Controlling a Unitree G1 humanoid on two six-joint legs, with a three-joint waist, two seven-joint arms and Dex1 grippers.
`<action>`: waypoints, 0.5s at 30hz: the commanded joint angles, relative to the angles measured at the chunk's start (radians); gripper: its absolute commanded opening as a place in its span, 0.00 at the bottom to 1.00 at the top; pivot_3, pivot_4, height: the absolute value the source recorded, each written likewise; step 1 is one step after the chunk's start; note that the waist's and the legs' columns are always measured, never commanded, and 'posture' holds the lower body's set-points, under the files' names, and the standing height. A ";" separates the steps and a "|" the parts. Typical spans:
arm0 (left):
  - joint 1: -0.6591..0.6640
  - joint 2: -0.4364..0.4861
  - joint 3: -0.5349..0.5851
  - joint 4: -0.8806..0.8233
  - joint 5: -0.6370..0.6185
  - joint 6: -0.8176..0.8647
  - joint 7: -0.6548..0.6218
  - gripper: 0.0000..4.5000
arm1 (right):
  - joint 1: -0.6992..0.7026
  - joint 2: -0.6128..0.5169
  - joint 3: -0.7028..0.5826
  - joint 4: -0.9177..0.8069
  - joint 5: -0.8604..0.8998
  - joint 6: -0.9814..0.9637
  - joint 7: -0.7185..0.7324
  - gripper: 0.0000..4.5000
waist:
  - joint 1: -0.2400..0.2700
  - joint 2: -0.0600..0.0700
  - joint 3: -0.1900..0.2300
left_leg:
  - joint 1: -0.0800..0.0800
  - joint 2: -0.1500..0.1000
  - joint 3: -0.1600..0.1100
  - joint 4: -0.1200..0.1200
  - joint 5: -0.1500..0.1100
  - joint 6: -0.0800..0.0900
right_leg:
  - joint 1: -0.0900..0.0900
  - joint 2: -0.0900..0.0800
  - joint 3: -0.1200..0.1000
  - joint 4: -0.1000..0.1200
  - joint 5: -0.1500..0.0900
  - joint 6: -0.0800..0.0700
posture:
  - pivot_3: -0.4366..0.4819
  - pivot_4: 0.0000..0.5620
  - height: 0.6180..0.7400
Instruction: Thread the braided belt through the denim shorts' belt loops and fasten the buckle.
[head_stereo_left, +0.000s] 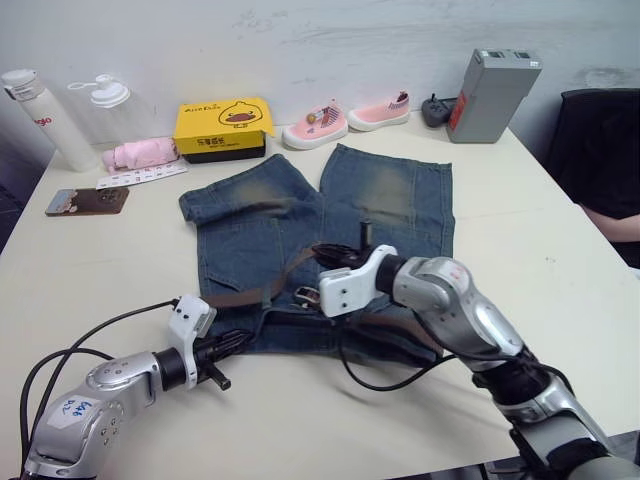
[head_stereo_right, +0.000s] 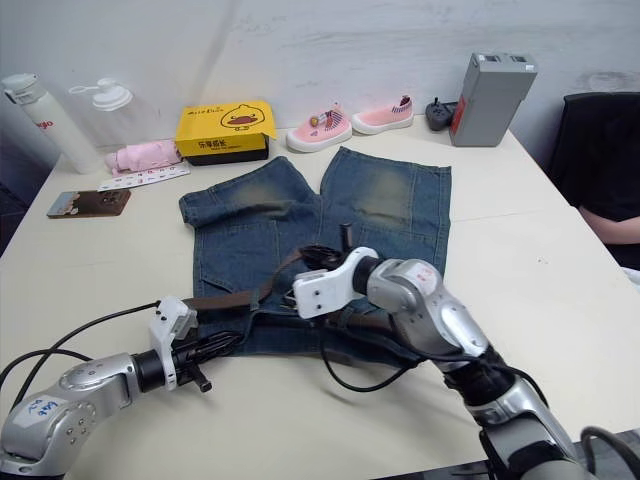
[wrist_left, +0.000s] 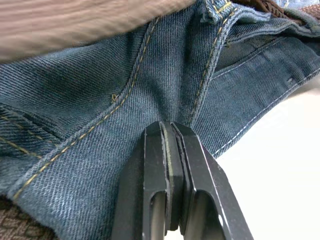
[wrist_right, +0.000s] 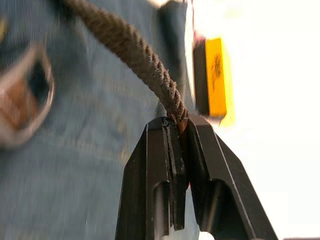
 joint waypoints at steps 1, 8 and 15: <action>0.027 0.005 -0.065 0.024 0.045 0.002 -0.028 0.06 | 0.038 -0.044 -0.102 -0.056 0.030 0.039 -0.006 0.00 | 0.001 0.001 0.000 | 0.000 0.000 0.000 0.000 0.000 0.000 | 0.000 0.000 0.000 0.000 0.000 0.000 | 0.48 0.27 0.72; 0.038 0.022 -0.017 -0.058 0.003 -0.043 -0.101 0.06 | 0.106 -0.061 -0.210 -0.149 0.087 0.126 -0.011 0.00 | -0.001 0.001 0.000 | -0.001 0.001 0.001 0.000 0.000 0.000 | 0.000 0.001 0.000 -0.001 0.000 0.000 | 0.48 0.27 0.72; -0.009 0.063 0.131 -0.158 -0.224 0.040 -0.185 0.51 | 0.148 -0.038 -0.156 -0.258 0.122 0.163 0.043 0.00 | -0.001 -0.005 0.005 | -0.001 0.003 0.000 0.000 0.000 0.000 | -0.001 0.001 -0.001 -0.001 0.000 0.000 | 0.48 0.27 0.72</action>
